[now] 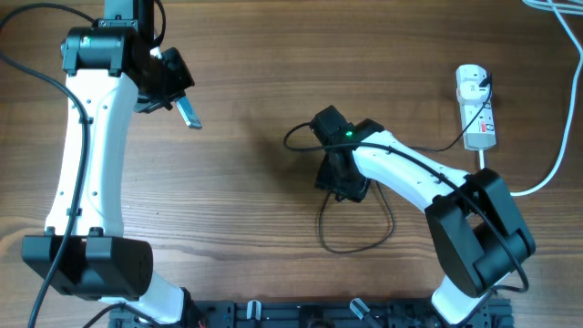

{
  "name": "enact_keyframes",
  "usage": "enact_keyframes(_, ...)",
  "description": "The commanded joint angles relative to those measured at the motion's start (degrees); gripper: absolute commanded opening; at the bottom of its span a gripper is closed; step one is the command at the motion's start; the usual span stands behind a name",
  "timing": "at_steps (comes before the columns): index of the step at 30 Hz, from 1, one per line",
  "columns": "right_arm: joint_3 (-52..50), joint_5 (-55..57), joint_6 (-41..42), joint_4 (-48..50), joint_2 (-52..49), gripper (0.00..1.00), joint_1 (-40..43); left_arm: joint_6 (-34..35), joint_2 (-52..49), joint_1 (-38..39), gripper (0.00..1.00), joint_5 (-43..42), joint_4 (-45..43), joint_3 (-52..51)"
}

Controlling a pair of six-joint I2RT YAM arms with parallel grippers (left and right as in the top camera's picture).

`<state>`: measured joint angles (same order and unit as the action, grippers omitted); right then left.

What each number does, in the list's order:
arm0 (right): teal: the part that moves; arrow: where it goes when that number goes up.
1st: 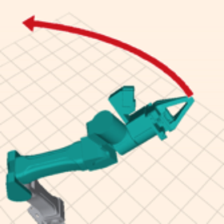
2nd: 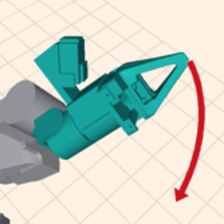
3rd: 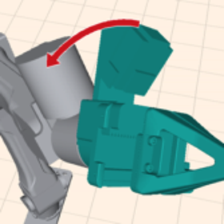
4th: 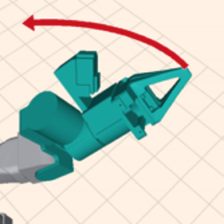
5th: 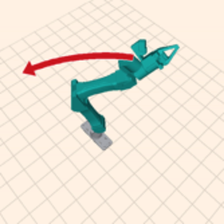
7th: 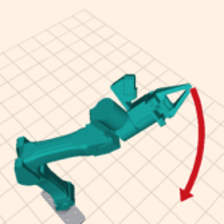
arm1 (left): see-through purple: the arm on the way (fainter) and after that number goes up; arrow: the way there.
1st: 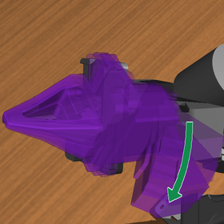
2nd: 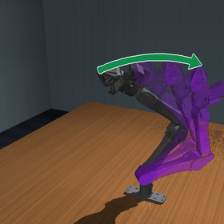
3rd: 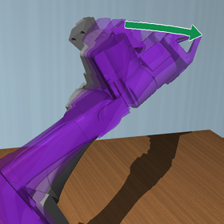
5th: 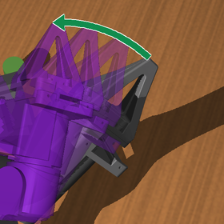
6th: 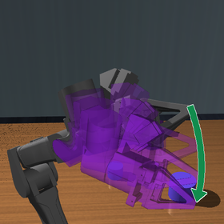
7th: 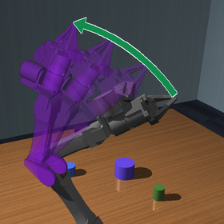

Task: Plug charger to phone and switch on socket
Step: 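Grasp the USB-C plug end with the right gripper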

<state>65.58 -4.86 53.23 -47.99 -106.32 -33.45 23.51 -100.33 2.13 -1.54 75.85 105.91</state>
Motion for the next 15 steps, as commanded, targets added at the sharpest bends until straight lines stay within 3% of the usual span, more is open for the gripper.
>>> enact_keyframes(1, -0.5, -0.9, -0.9, 0.5, -1.4, 0.55, -0.1, 1.0, 0.0, -0.2, 0.04, 0.3, -0.4, 0.1)
enact_keyframes(15, -3.3, -1.2, 1.1, 3.6, -2.3, 0.50, -0.1, 1.0, 0.0, -0.2, 0.04, 0.3, -0.6, 0.1)
